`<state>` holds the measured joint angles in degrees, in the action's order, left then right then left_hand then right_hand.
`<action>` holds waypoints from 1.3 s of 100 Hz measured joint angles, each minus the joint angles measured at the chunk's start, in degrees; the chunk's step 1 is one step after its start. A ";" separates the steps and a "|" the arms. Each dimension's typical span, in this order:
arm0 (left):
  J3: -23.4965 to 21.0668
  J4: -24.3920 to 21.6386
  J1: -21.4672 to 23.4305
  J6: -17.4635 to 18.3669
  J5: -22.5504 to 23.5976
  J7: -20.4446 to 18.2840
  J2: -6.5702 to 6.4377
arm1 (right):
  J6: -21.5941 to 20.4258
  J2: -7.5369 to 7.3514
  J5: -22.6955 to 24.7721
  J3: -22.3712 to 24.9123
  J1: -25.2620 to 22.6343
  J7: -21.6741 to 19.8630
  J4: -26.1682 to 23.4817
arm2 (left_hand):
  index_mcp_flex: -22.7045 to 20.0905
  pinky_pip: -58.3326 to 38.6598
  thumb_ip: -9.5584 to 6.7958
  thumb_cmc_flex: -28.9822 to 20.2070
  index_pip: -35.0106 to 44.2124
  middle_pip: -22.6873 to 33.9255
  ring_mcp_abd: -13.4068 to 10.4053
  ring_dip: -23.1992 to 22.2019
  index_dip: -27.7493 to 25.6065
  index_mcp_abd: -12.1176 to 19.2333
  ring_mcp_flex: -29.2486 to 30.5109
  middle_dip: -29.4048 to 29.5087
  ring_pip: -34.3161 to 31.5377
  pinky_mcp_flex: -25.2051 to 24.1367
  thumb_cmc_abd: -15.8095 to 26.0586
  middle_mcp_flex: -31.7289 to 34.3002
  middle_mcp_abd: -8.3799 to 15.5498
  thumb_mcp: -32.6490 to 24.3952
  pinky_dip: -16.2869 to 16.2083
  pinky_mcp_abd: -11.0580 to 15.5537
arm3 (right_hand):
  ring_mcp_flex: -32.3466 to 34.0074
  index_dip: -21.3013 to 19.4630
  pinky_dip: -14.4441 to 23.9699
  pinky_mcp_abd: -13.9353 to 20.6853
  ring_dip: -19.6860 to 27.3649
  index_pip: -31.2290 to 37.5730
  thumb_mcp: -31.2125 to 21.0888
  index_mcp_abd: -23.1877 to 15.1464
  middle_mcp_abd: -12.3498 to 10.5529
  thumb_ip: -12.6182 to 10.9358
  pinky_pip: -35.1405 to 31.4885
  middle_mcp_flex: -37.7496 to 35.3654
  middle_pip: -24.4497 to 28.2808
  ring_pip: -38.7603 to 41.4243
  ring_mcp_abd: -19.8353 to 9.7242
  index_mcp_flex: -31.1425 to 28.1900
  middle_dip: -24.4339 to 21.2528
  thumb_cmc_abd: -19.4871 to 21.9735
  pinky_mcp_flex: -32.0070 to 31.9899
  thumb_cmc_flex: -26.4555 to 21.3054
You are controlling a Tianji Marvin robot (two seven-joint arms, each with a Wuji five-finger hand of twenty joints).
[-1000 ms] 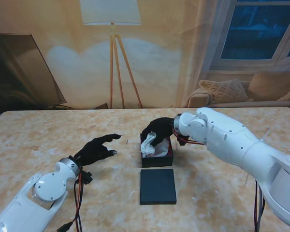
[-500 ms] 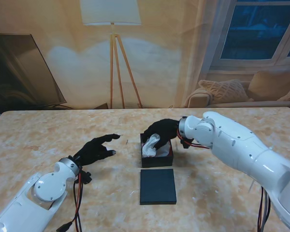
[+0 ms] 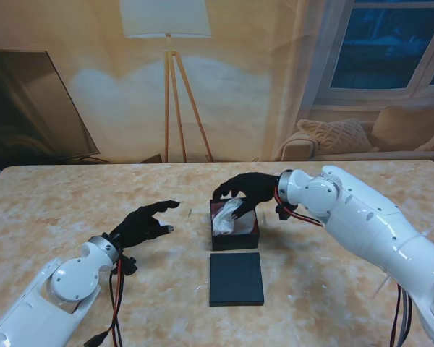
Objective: Pack mini donuts into a plastic bag, tie the opening and put the bag into the gift box
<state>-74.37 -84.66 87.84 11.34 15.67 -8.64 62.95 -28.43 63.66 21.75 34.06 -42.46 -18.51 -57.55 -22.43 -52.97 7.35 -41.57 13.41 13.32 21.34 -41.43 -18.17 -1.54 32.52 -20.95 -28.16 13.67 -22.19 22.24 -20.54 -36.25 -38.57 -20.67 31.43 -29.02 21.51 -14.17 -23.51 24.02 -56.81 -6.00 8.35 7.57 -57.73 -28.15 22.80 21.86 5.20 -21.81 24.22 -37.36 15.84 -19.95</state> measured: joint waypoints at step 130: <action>-0.10 -0.28 0.13 -0.13 -0.20 0.15 0.01 | 0.86 1.89 3.98 -7.19 0.35 7.55 3.65 | -0.70 0.00 0.00 0.00 0.03 -0.10 0.01 0.00 -0.21 1.44 0.00 0.00 0.00 -0.08 0.00 0.00 0.00 -0.49 -0.05 -0.01 | 30.20 -0.23 9.39 12.77 -18.62 33.93 -0.71 -24.38 -20.70 11.05 -11.00 -31.30 19.18 29.00 -17.21 -25.60 23.52 -7.22 29.75 -12.91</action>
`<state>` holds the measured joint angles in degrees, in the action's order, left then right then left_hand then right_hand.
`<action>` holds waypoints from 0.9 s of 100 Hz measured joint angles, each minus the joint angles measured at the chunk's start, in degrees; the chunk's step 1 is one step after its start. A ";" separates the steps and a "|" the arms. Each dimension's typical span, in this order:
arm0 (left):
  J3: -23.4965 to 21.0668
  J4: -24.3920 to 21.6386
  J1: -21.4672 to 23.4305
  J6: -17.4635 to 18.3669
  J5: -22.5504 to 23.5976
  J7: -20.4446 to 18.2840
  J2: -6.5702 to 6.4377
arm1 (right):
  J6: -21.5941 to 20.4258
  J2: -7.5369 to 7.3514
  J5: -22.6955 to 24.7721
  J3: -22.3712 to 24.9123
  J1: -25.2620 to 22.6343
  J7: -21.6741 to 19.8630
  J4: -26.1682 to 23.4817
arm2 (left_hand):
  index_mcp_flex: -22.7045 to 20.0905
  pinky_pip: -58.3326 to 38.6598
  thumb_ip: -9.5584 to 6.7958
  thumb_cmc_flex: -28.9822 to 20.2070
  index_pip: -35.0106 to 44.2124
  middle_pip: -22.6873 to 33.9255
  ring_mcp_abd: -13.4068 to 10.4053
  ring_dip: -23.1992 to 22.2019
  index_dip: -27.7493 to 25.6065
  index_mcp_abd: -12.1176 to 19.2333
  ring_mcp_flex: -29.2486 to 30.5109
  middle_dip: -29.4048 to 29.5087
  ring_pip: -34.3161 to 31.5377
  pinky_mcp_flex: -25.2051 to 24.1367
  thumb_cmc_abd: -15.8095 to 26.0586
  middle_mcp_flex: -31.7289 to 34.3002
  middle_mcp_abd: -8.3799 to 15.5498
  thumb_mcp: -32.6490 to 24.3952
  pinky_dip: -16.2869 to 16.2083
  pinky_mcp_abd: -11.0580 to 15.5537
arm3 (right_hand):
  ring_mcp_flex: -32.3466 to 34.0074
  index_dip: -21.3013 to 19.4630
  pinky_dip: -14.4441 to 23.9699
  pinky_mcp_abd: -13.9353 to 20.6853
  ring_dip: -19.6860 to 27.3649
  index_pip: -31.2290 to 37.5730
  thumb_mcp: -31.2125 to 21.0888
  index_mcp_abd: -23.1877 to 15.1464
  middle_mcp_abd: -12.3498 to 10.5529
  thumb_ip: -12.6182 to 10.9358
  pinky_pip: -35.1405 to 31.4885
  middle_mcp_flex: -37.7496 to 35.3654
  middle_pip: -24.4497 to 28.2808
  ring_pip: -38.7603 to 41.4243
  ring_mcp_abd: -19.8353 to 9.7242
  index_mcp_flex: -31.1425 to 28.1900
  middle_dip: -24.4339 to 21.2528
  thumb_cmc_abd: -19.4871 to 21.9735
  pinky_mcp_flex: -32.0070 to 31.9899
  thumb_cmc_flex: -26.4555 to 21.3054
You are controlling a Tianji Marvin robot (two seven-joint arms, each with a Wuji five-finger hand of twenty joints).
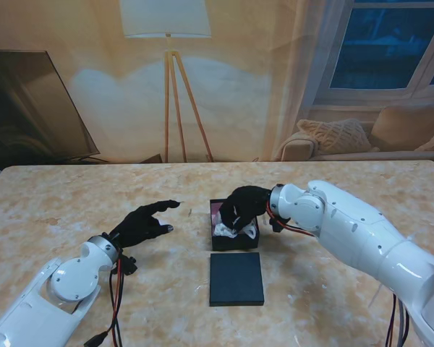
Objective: Pack mini donuts into a plastic bag, tie the opening and put the bag into the gift box
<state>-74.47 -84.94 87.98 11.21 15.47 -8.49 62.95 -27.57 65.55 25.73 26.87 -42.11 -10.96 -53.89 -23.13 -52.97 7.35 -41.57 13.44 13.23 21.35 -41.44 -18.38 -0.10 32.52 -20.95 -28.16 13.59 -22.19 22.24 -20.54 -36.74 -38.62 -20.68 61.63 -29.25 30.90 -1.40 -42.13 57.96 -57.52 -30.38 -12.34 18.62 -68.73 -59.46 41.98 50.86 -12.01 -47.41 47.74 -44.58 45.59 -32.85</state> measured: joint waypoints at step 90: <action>-0.07 -0.38 0.22 -0.66 -1.18 -0.17 0.03 | 0.36 5.75 -2.07 -8.85 6.72 0.93 10.99 | -0.70 0.00 -0.53 -2.20 0.00 -0.09 0.04 0.00 -0.01 0.17 -0.01 0.00 0.00 -0.31 2.97 0.01 0.00 4.76 -0.03 -0.04 | 1.82 1.81 -0.46 -0.05 0.25 0.02 11.34 1.73 2.25 5.62 1.34 -1.99 -2.80 -3.62 0.82 0.96 -2.94 5.77 0.90 2.55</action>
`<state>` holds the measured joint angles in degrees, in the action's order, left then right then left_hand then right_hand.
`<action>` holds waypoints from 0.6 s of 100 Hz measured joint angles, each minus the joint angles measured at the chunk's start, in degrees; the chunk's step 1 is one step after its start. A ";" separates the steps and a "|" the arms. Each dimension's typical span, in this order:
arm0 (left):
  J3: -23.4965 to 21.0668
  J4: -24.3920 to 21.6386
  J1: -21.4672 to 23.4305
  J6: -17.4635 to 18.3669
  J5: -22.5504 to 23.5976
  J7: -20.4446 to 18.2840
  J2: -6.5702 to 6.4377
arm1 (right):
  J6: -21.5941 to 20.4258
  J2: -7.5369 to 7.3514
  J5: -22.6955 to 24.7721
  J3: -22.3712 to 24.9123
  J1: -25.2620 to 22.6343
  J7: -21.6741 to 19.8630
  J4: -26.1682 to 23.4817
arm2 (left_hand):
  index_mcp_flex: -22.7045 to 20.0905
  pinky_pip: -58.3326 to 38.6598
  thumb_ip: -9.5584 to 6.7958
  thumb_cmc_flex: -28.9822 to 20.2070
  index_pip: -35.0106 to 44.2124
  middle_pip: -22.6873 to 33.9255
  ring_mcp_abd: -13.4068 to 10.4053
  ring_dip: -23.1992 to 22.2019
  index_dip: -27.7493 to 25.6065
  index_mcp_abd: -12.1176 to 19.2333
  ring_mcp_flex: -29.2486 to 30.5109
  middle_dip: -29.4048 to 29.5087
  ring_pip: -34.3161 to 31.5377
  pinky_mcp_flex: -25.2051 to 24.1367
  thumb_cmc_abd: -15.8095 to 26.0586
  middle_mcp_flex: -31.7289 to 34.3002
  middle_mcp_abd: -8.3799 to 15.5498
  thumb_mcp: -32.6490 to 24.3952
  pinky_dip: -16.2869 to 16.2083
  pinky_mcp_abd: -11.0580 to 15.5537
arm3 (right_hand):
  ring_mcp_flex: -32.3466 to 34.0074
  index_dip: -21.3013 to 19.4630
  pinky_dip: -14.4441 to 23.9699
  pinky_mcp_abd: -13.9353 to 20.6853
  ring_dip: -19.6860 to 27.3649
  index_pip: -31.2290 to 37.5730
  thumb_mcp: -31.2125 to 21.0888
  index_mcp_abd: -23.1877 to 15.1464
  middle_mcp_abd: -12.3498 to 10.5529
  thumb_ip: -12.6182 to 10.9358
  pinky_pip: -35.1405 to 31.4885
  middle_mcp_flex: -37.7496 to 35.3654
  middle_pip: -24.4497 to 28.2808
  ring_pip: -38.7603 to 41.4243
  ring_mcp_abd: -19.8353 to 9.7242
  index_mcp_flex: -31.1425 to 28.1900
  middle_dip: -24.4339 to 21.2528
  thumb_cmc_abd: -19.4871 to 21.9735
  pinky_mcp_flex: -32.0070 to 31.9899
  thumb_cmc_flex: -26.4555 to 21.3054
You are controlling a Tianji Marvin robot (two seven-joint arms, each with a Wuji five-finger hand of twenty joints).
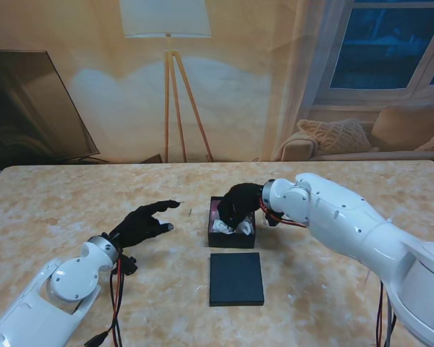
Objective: Pack mini donuts into a plastic bag, tie the opening and put the bag into the gift box
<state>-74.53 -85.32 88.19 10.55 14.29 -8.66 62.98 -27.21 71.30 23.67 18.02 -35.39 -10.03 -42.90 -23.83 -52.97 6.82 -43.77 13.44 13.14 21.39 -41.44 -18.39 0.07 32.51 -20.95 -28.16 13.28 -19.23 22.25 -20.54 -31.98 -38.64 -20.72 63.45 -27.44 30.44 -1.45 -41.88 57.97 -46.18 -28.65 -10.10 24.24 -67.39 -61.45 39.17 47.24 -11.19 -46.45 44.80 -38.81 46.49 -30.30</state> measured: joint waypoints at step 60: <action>0.10 -0.06 -0.01 -0.44 -0.65 -0.75 -0.02 | -1.05 2.76 2.52 -2.52 1.19 5.10 6.13 | -1.49 0.00 -0.26 -1.35 0.09 -0.01 0.05 0.00 -0.04 -0.09 -0.02 0.00 0.00 -0.02 1.38 0.02 0.00 1.60 -0.04 -0.48 | -0.83 -1.66 -0.10 1.66 0.92 -0.14 -4.52 4.15 1.10 -5.01 0.60 3.62 0.12 0.07 0.22 3.55 0.00 1.44 -2.00 -8.94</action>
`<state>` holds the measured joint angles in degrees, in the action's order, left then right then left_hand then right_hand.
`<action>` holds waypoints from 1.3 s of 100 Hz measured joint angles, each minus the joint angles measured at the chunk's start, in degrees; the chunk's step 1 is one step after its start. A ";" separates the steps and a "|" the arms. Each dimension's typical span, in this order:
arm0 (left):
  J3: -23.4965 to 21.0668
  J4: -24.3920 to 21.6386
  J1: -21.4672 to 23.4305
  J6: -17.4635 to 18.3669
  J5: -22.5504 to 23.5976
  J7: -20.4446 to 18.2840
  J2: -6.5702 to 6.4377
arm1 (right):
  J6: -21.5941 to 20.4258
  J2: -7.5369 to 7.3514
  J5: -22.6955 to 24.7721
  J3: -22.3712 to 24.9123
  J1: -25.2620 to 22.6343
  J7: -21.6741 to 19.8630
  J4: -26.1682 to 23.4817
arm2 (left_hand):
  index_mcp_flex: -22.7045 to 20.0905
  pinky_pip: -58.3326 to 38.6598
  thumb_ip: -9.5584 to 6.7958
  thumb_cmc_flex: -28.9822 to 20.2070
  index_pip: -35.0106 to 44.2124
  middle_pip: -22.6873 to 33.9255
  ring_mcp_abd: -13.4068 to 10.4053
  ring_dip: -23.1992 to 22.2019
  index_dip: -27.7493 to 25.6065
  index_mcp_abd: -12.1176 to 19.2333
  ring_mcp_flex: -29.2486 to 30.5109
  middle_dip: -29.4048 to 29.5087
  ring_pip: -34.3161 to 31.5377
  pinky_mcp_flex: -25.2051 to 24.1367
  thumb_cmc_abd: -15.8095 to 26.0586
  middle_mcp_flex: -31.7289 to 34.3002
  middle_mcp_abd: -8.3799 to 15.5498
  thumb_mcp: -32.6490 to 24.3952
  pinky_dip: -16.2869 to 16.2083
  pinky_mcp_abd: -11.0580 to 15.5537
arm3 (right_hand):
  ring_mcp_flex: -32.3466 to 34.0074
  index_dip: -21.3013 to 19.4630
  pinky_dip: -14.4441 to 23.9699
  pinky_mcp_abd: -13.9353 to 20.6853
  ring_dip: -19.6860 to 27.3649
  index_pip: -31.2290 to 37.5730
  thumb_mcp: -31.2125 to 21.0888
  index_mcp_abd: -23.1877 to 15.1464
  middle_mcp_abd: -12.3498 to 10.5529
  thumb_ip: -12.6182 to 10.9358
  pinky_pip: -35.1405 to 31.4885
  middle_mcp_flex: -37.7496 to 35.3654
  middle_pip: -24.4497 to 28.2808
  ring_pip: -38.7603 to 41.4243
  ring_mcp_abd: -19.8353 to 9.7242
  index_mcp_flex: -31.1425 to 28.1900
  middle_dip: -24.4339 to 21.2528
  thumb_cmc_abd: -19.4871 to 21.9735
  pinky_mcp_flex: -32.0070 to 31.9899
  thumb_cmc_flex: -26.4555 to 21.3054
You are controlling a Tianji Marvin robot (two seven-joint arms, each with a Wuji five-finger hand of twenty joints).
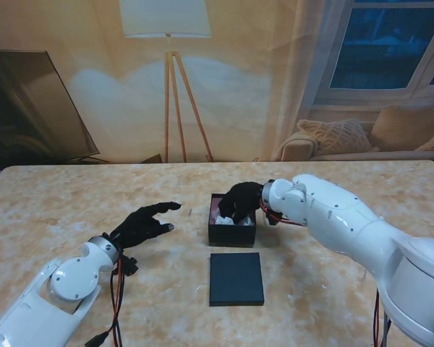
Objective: Pack mini donuts into a plastic bag, tie the opening and put the bag into the gift box
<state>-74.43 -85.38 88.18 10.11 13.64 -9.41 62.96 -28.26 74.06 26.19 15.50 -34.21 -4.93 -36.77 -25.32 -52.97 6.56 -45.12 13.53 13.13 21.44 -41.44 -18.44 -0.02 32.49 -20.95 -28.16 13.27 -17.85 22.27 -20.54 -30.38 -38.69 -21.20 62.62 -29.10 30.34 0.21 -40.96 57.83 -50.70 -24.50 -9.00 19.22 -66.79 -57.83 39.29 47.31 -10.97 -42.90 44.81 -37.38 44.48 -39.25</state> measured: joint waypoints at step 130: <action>-0.02 0.18 -0.04 0.47 0.91 0.13 -0.04 | 3.94 -11.69 12.76 26.03 -16.41 -3.21 -27.52 | -0.72 0.00 0.00 -0.01 0.00 0.00 0.02 0.00 -0.01 -3.06 0.00 0.00 0.00 -0.01 -0.19 0.04 0.00 -1.51 -0.19 -0.03 | -23.97 -6.15 -8.75 -11.49 15.38 -22.09 3.11 14.55 13.34 -11.33 6.13 22.66 -8.35 -18.97 12.38 11.58 -15.84 9.98 -22.79 11.06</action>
<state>-74.45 -85.20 88.14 10.58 14.55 -9.28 62.91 -24.32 62.37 38.95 41.52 -50.62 -8.14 -64.29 -26.04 -52.97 6.56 -45.13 13.53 13.13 21.46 -41.44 -18.45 -3.08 32.50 -20.95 -28.16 13.25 -18.04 22.32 -20.54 -31.89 -38.88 -21.23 38.65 -35.25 21.58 -11.28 -25.58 35.75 -47.59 -9.95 4.34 7.89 -60.66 -35.17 30.95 28.34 1.41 -31.32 28.97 -27.40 21.69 -28.19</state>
